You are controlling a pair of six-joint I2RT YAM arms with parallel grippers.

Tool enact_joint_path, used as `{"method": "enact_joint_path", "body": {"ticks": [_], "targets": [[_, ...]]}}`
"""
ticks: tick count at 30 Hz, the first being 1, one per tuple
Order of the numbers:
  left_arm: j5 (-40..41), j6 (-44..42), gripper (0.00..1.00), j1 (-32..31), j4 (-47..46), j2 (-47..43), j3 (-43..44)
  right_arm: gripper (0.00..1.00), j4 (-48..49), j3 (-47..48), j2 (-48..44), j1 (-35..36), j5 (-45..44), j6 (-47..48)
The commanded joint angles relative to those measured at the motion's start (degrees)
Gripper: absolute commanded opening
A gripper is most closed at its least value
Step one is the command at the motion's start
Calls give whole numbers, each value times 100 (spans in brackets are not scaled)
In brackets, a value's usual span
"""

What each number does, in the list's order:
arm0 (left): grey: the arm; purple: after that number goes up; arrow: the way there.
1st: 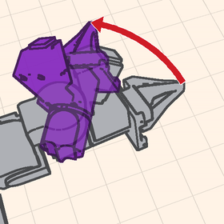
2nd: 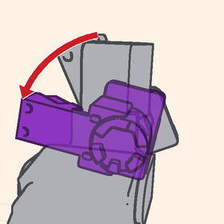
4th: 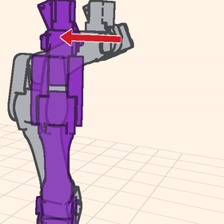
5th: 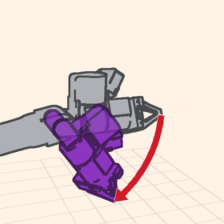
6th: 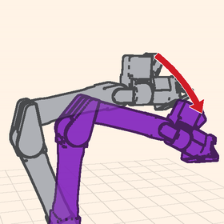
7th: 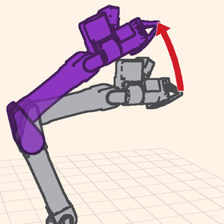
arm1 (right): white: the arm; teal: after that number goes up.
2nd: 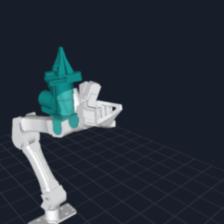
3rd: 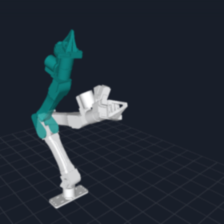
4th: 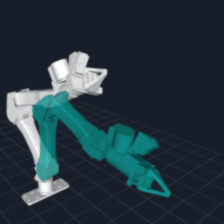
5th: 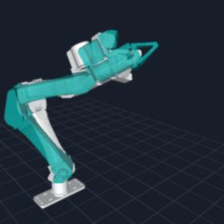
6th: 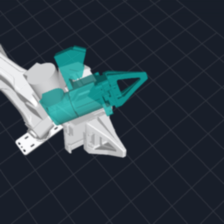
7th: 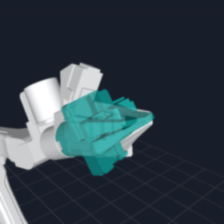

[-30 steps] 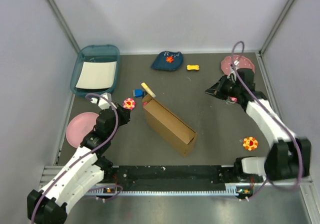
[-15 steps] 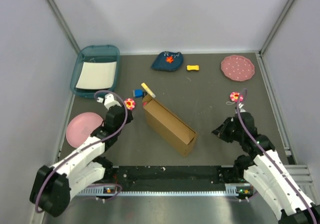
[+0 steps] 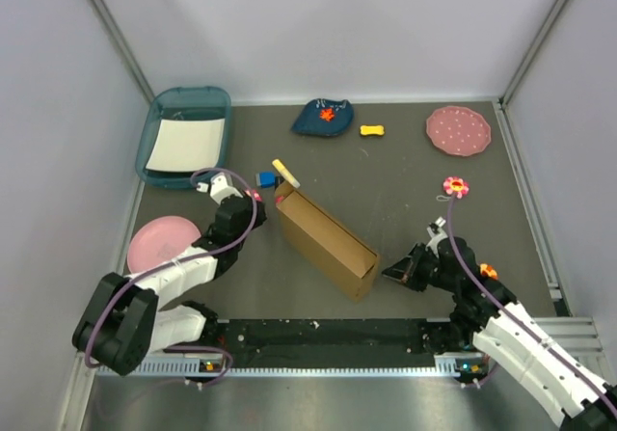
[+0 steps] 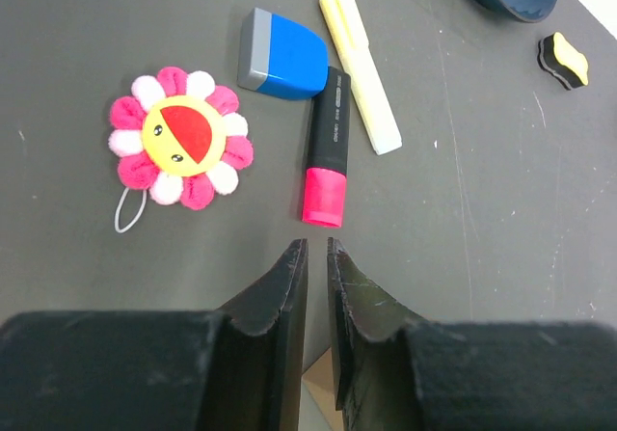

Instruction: Fold the paper box

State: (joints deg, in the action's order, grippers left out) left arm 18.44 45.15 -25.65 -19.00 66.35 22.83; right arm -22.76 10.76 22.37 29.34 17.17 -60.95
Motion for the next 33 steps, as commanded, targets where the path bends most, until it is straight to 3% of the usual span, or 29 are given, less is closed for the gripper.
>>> {"method": "enact_joint_path", "body": {"ticks": [1, 22, 28, 33], "targets": [[-156, 143, 19, -10, -666, 281, 81, 0, 764, 92, 443, 457, -142, -251], [-947, 521, 18, -10, -1026, -200, -648, 0, 1266, 198, 1129, 555, -740, -67], [-624, 390, 18, -10, -684, -613, -841, 0, -232, 987, 892, 546, -1513, 730], [-157, 363, 18, -10, -325, -579, -710, 0, -870, 1184, 805, 573, -1068, 1103]]}}
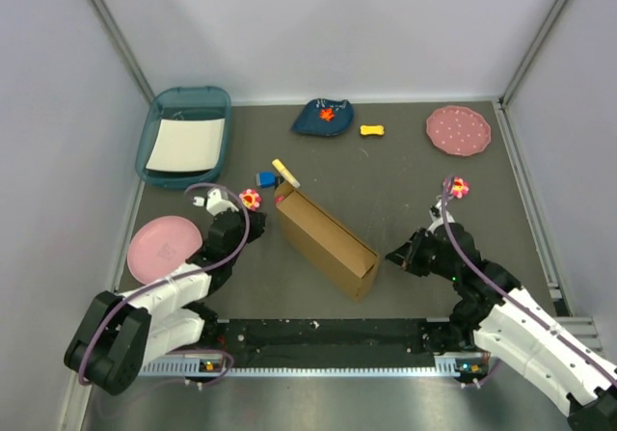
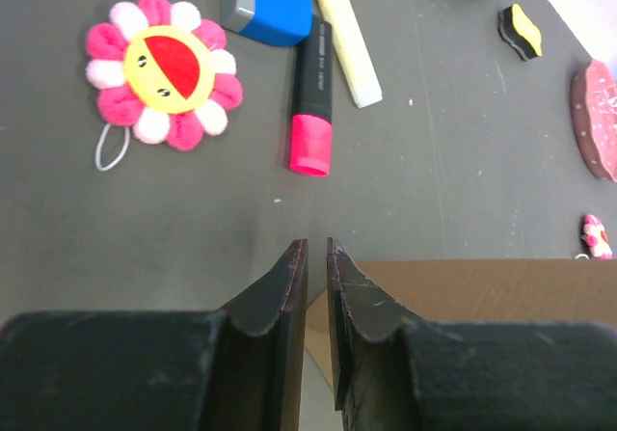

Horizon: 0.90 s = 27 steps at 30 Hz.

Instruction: Fold the paper box

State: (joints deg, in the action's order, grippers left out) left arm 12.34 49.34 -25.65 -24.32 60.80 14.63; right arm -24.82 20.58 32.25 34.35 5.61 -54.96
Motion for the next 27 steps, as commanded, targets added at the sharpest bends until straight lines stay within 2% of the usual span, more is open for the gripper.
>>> {"method": "enact_joint_path", "body": {"ticks": [1, 5, 8, 10, 11, 12, 14, 15, 17, 18, 19, 22, 27], "targets": [[428, -48, 18, -10, 347, -15, 145, 0, -682, 105, -245, 72, 177, 373], [24, -12, 13, -19, 699, -391, 14, 0, -779, -203, -562, 81, -94, -67], [-39, -91, 9, -185, 954, -1453, -468, 0, -857, -151, -553, 81, -454, -287], [-108, -214, 7, -457, 1156, -2542, -689, 0, -919, 16, -457, 72, -734, -235], [-109, -214, 7, -598, 1549, -2920, -820, 0, -954, 129, -335, 72, -815, -191], [48, -188, 7, -999, 1735, -3603, -883, 0, -1016, 192, -290, 72, -885, -156], [207, -39, 6, -1511, 2026, -4248, -1155, 0, -1043, 288, -211, 72, -1044, -103], [286, 144, 6, -2035, 2036, -4773, -1295, 0, -1034, 289, -210, 72, -1088, -103], [488, 347, 6, -2504, 1844, -5172, -1901, 0, -1025, 254, -228, 72, -1228, -120], [550, 479, 6, -2881, 1460, -5427, -2103, 0, -1008, 228, -254, 72, -1263, -120], [759, 584, 5, -3041, 1352, -5516, -2436, 0, -973, 184, -272, 63, -1351, -164], [1068, 507, 2, -3516, 1272, -5368, -2413, 0, -789, -18, -403, 63, -1343, -269], [1438, 533, 0, -3667, 1456, -4754, -2132, 0, -260, -589, -728, 72, -579, -243]]}}
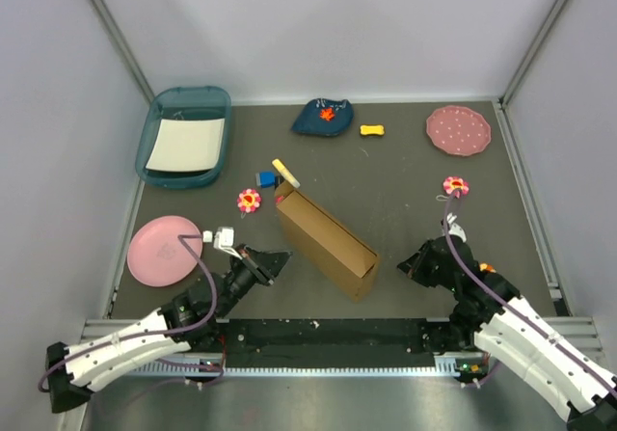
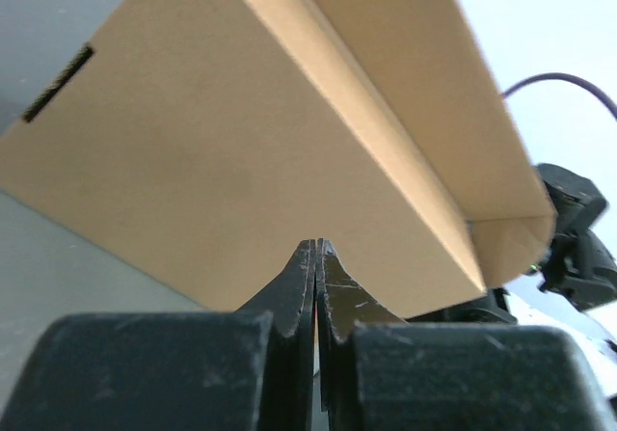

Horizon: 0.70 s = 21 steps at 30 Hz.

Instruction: Fold the paper box

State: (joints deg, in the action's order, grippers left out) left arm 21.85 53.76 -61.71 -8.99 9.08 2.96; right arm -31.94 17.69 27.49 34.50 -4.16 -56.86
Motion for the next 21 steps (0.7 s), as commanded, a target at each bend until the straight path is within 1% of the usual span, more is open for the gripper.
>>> {"method": "enact_joint_path", "body": {"ticks": [1, 2, 4, 5, 6, 8, 9, 10, 12, 15, 20, 21], "targets": [[479, 82, 0, -60, -189, 515, -929, 0, 452, -354, -470, 48, 399, -36], [452, 65, 0, -60, -251, 637, -920, 0, 417, -433, -568, 57, 521, -36], [321, 47, 0, -60, -322, 1103, -815, 0, 330, -460, -726, 57, 478, -9], [259, 4, 0, -69, -505, 1287, -789, 0, 303, -468, -718, 57, 469, -1], [50, -32, 0, -69, -663, 1689, -788, 0, 277, -469, -675, 48, 452, 8], [-171, -49, 0, -69, -1102, 2174, -719, 0, 294, -451, -412, 57, 434, 8], [-337, -41, 0, -86, -1287, 2681, -683, 0, 303, -434, -315, 57, 434, 17], [-626, -32, 0, -104, -1550, 2939, -665, 0, 329, -407, -227, 57, 434, 61], [-734, 151, 0, -252, -2068, 3605, -674, 0, 417, -381, -94, 48, 434, 105], [-638, 354, 0, -385, -2500, 4134, -753, 0, 680, -451, -59, 57, 478, 149], [-743, 232, 0, -456, -2835, 4558, -595, 0, 760, -591, -59, 57, 548, 184], [-778, 197, 0, -482, -2966, 4767, -586, 0, 760, -609, -50, 57, 540, 175]]}}
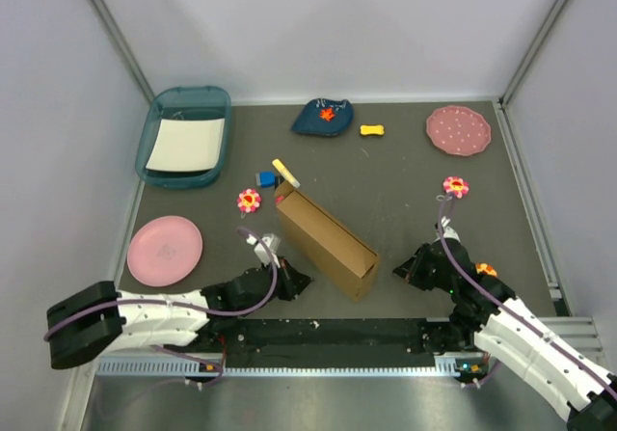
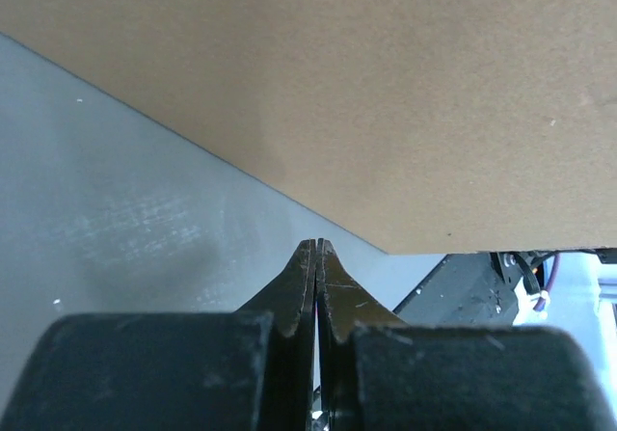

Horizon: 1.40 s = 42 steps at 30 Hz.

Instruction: Fold the paper box

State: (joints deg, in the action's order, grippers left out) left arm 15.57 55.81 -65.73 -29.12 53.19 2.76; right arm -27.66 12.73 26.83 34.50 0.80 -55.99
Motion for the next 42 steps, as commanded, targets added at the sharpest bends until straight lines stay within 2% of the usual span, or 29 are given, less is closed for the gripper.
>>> {"method": "enact_joint_path", "body": {"ticks": [1, 5, 8, 14, 26, 32, 42], "targets": [[-177, -18, 0, -89, -1320, 472, -549, 0, 331, -130, 7, 57, 35, 71], [-257, -53, 0, -255, -2138, 1175, -444, 0, 340, -166, -28, 57, 8, 44], [-291, -140, 0, -369, -2657, 2016, -338, 0, 288, -96, -99, 48, -36, 70], [-388, -176, 0, -493, -3748, 3239, 5, 0, -248, 264, -213, 57, -282, 281], [-90, -105, 0, -511, -6025, 5067, 163, 0, -1013, 739, -494, 57, -668, 527], [86, -105, 0, -519, -6413, 5518, 321, 0, -1049, 801, -486, 57, -669, 527], [368, -396, 0, -458, -6089, 5746, 926, 0, -1066, 836, -477, 57, -748, 475]]}}
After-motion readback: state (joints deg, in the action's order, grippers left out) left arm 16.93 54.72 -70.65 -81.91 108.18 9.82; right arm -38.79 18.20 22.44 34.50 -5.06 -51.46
